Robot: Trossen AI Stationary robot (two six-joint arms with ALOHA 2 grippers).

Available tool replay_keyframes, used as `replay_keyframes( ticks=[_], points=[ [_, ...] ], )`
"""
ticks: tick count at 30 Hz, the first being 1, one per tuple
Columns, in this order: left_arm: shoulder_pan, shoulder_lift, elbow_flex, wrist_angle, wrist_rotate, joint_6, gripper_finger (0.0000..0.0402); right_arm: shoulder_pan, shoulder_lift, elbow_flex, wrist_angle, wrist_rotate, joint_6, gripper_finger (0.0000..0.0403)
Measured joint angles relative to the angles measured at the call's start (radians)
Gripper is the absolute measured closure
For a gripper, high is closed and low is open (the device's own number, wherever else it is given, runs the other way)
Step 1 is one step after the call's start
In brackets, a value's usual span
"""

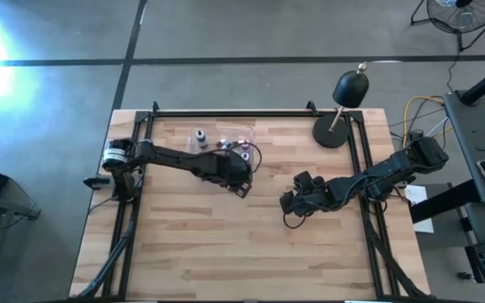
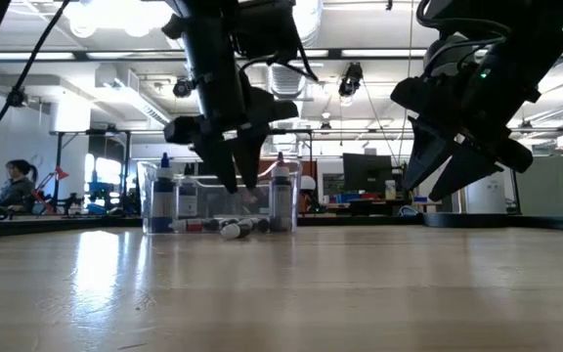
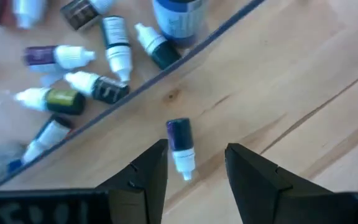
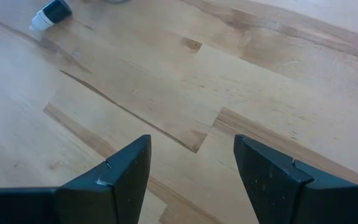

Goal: Pick & Place food coloring
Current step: Put the small violet food coloring bottle into the transparent bin

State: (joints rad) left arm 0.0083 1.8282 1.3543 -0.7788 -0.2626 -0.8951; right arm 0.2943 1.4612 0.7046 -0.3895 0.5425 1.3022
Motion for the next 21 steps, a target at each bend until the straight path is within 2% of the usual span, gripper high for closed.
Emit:
replay_keyframes(
  ticks=[4,9,15,21],
  points=[
    [-0.045,0.000,0.009,-0.031,-0.024,-0.093,0.0266,0.000,0.000,-0.002,-0.001,0.000,0.000,0.0179],
    [-0.069,0.000,-0.043,-0.017,-0.026,-0.205,0.0266,0.000,0.000,-0.002,-0.003,0.000,0.000,0.0179],
    [-0.070,0.000,-0.066,0.004,-0.074,-0.226,0.0266,0.000,0.000,-0.002,-0.003,0.000,0.000,0.0179],
    [-0.081,0.001,-0.108,0.061,-0.069,-0.268,0.0266,0.000,0.000,-0.002,-0.004,0.000,0.002,0.0179]
  ],
)
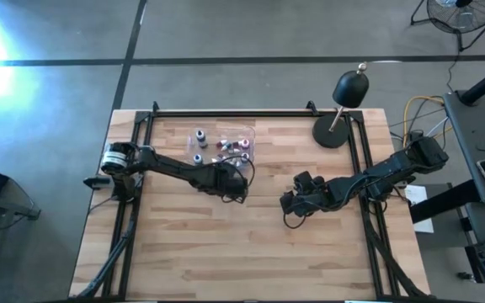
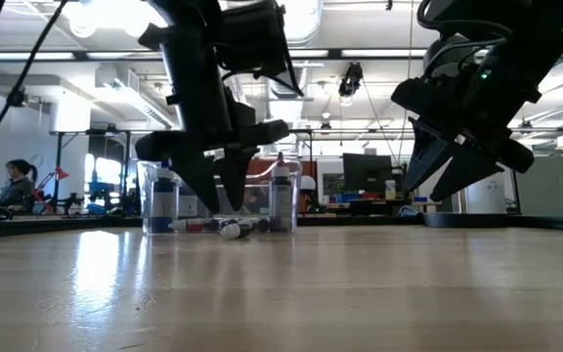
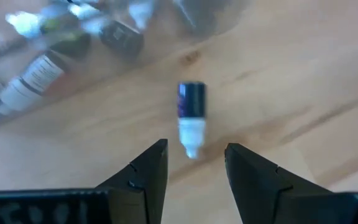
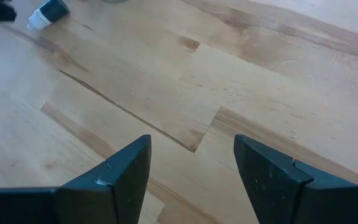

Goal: Pick & Place food coloring
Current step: Put the small violet food coloring bottle into the transparent bin

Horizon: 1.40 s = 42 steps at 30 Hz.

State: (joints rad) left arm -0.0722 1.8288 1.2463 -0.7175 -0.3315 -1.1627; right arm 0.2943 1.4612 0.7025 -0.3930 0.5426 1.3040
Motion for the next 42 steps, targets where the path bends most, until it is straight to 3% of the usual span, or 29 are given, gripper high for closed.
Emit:
replay_keyframes(
  ticks=[7,28,42],
  points=[
    [-0.036,0.000,-0.004,0.010,-0.034,-0.025,0.0266,0.000,0.000,0.000,0.000,0.000,0.023,0.0179],
    [-0.004,0.070,-0.028,0.117,-0.097,0.044,0.0266,0.002,0.000,0.000,0.001,0.000,0.061,0.0179],
    [0.014,0.079,-0.043,0.126,-0.042,0.008,0.0268,0.003,0.000,0.000,0.000,-0.021,0.073,0.0179]
  ],
)
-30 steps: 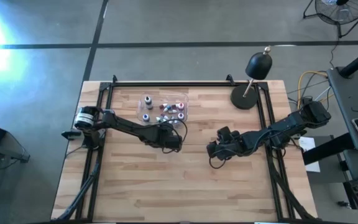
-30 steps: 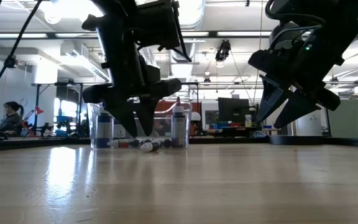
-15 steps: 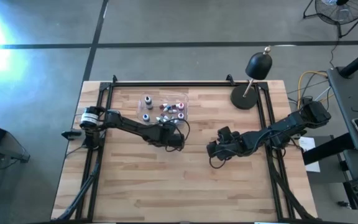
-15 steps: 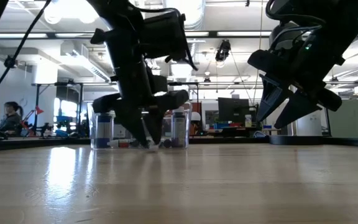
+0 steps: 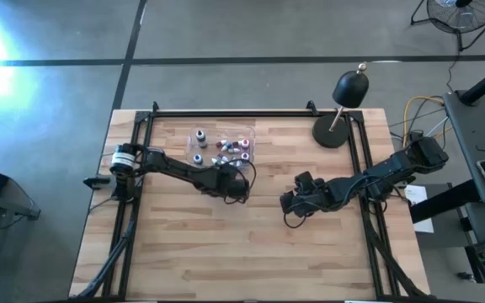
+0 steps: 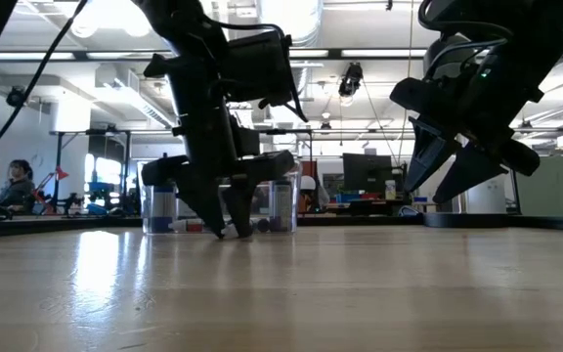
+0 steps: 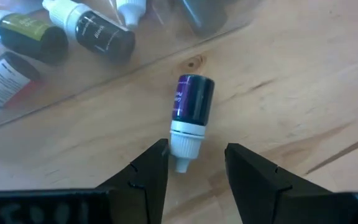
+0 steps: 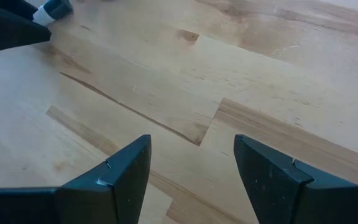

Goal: Pick & Place food coloring
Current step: Put the small violet food coloring bottle into the transparent bin

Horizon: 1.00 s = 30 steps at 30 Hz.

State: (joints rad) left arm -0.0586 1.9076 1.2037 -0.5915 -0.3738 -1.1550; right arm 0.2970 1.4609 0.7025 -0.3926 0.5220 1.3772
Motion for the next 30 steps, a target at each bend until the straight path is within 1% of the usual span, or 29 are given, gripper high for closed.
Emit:
replay_keyframes(
  ticks=[4,12,16,23,28,30],
  points=[
    [0.003,0.000,0.000,-0.002,0.012,0.010,0.0284,0.000,0.000,0.000,0.000,0.000,0.000,0.0179],
    [0.012,0.000,0.000,-0.002,0.010,0.013,0.0349,0.000,0.000,0.000,0.000,-0.001,0.000,0.0179],
    [0.013,0.000,0.000,0.001,-0.005,0.014,0.0371,0.000,0.000,0.000,0.000,-0.002,-0.005,0.0179],
    [0.006,-0.015,0.004,0.004,-0.002,0.000,0.0380,0.000,0.000,-0.002,-0.001,-0.002,-0.019,0.0179],
    [-0.039,-0.087,0.048,-0.015,0.013,-0.019,0.0382,0.000,0.000,-0.009,-0.001,-0.002,-0.018,0.0179],
    [-0.062,-0.136,0.071,-0.033,-0.012,-0.029,0.0382,0.000,0.000,-0.014,-0.001,-0.006,-0.016,0.0179]
  ],
)
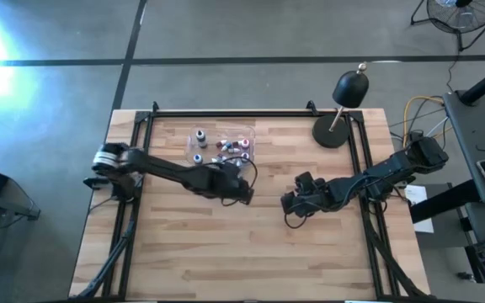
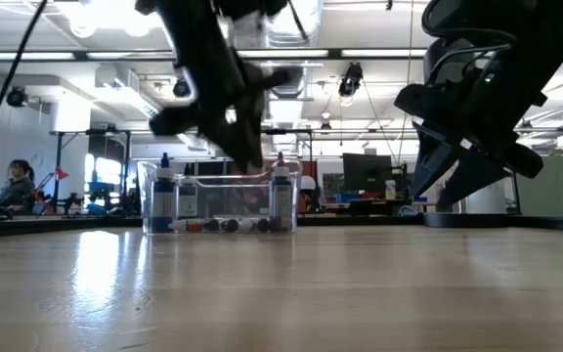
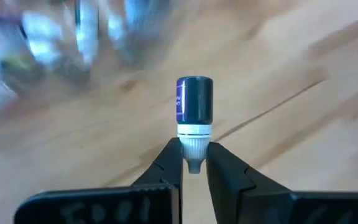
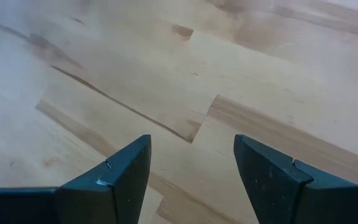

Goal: Pick & Place food coloring
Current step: Put the small violet food coloring bottle into the transparent bin, then return to Home Position

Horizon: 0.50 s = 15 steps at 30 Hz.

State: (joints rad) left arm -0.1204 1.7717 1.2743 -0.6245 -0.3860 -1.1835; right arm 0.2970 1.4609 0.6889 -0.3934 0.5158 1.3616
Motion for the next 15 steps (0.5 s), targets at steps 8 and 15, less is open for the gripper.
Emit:
replay_keyframes(
  ticks=[8,15],
  points=[
    [0.053,-0.196,0.021,-0.153,-0.302,0.068,0.0379,0.005,0.000,-0.023,0.003,-0.027,0.018,0.0179],
    [0.288,-0.200,0.002,-0.007,-0.074,0.337,0.0318,0.005,0.000,-0.024,0.012,-0.027,0.005,0.0179]
  ],
)
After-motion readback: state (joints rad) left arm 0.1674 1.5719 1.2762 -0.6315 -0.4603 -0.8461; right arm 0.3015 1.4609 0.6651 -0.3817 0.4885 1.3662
